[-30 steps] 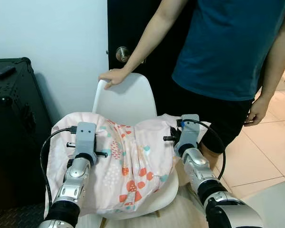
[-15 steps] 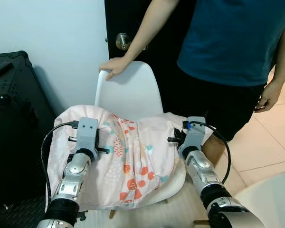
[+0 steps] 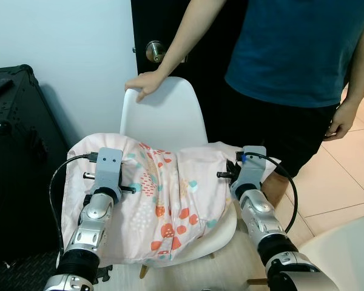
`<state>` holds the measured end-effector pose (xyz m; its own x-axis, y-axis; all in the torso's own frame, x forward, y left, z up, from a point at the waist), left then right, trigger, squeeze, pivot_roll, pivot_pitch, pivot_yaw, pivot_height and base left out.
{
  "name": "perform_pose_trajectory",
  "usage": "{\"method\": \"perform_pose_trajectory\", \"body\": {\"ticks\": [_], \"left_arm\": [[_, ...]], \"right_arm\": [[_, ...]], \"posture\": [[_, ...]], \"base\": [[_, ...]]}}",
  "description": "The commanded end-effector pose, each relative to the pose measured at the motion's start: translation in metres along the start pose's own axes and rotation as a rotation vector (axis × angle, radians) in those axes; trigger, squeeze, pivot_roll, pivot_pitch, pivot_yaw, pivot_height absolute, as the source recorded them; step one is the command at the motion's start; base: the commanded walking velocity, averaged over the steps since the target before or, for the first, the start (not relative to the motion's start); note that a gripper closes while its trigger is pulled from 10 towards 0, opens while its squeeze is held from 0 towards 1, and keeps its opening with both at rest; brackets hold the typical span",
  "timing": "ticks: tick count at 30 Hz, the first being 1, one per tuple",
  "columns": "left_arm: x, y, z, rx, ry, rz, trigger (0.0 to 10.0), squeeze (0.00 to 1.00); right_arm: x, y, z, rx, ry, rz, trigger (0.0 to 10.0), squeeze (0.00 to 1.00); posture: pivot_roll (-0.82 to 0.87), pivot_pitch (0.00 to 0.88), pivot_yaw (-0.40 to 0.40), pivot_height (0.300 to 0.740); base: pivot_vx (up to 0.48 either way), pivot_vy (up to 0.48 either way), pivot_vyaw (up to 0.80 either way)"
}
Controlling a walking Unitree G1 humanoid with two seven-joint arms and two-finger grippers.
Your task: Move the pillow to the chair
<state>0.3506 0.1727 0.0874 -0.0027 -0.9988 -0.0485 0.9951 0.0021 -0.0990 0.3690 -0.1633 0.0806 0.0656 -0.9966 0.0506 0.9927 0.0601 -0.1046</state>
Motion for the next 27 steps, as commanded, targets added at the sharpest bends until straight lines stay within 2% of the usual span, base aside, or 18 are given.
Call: {"method": "perform_pose_trajectory", "body": {"ticks": [1, 6, 10, 14, 18, 27], "left_arm": [[-0.003, 0.008, 0.017, 0.057, 0.012, -0.003, 10.0, 0.0], [0.0, 0.009, 0.016, 0.052, 0.025, -0.015, 10.0, 0.0], [0.002, 0.008, 0.017, 0.064, 0.052, -0.018, 10.0, 0.0], [0.002, 0.008, 0.016, 0.063, 0.047, -0.012, 10.0, 0.0], [0.002, 0.008, 0.015, 0.059, 0.043, -0.006, 10.0, 0.0], [0.004, 0.006, 0.014, 0.055, 0.018, -0.013, 10.0, 0.0]], "right_arm": [[-0.003, 0.006, 0.016, 0.058, -0.018, 0.013, 10.0, 0.0], [-0.004, 0.006, 0.018, 0.061, -0.021, 0.02, 10.0, 0.0], [-0.01, 0.007, 0.01, 0.003, -0.02, 0.041, 10.0, 0.0], [-0.011, 0.006, 0.008, -0.002, -0.027, 0.037, 10.0, 0.0], [-0.015, 0.007, 0.009, -0.002, 0.018, 0.064, 10.0, 0.0], [-0.017, 0.006, 0.006, -0.01, 0.007, 0.073, 10.0, 0.0]], "posture": [[0.01, 0.065, -0.042, 0.724], [0.01, 0.061, -0.047, 0.724], [0.03, 0.052, -0.066, 0.724], [0.03, 0.054, -0.068, 0.724], [0.03, 0.047, -0.069, 0.711], [0.03, 0.035, -0.06, 0.678]], "base": [[0.0, 0.0, 0.0], [0.0, 0.0, 0.0], [0.0, 0.0, 0.0], [0.0, 0.0, 0.0], [0.0, 0.0, 0.0], [0.0, 0.0, 0.0]]}}
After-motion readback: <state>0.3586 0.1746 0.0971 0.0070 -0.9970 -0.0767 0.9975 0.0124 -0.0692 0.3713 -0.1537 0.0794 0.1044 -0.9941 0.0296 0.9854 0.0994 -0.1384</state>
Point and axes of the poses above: a point about 5 cm out from each wrist's last joint towards the gripper, its own y axis pointing out of the wrist towards the gripper, its own z axis along the axis of the wrist's last joint, x = y × z, the point moved 2 cm from there along y, pointing out of the wrist towards the gripper, and after that the axes turned 8 degrees about -y, right-handed, at the moved point
